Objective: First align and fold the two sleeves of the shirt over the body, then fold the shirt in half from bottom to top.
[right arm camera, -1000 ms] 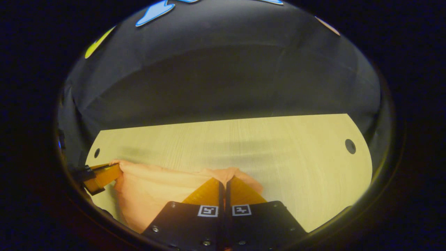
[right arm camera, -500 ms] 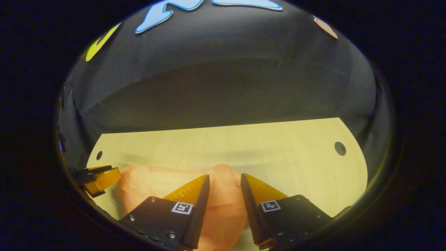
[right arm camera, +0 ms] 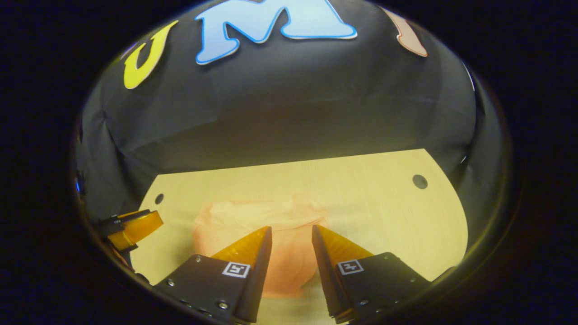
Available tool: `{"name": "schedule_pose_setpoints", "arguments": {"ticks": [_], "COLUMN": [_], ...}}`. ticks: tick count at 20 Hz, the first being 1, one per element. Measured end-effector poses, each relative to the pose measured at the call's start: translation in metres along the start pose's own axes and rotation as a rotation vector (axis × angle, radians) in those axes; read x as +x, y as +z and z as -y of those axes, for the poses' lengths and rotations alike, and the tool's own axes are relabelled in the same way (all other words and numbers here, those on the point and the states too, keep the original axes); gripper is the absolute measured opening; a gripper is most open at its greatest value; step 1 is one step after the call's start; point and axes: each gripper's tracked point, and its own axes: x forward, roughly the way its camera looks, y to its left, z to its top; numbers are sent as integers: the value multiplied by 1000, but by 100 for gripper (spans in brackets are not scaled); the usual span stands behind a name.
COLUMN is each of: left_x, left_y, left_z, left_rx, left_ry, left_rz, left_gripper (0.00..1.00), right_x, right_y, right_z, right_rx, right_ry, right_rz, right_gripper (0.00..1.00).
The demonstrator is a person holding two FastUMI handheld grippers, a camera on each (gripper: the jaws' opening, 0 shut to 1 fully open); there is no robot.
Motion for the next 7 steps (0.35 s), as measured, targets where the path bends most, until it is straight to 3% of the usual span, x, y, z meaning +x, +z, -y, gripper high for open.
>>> {"name": "schedule_pose_setpoints", "arguments": {"ticks": [1, 3, 5, 6, 7], "left_x": [-18, -52, -86, -103, -118], "left_y": [1, 4, 3, 1, -4], "left_z": [5, 17, 31, 37, 43], "left_rx": [2, 4, 4, 9, 13], "left_ry": [0, -4, -9, -10, -19], "left_rz": [4, 6, 8, 7, 6], "left_gripper": [48, 53, 48, 53, 53], "right_x": [-16, -50, -79, -94, -109], "right_y": [0, 1, -2, -4, -7], "right_z": [-4, -16, -21, -24, -27], "right_rx": [-8, -16, -22, -23, -24], "right_ry": [2, 22, 35, 42, 48], "right_rz": [4, 11, 14, 16, 19], "right_gripper": [56, 56, 56, 48, 56]}}
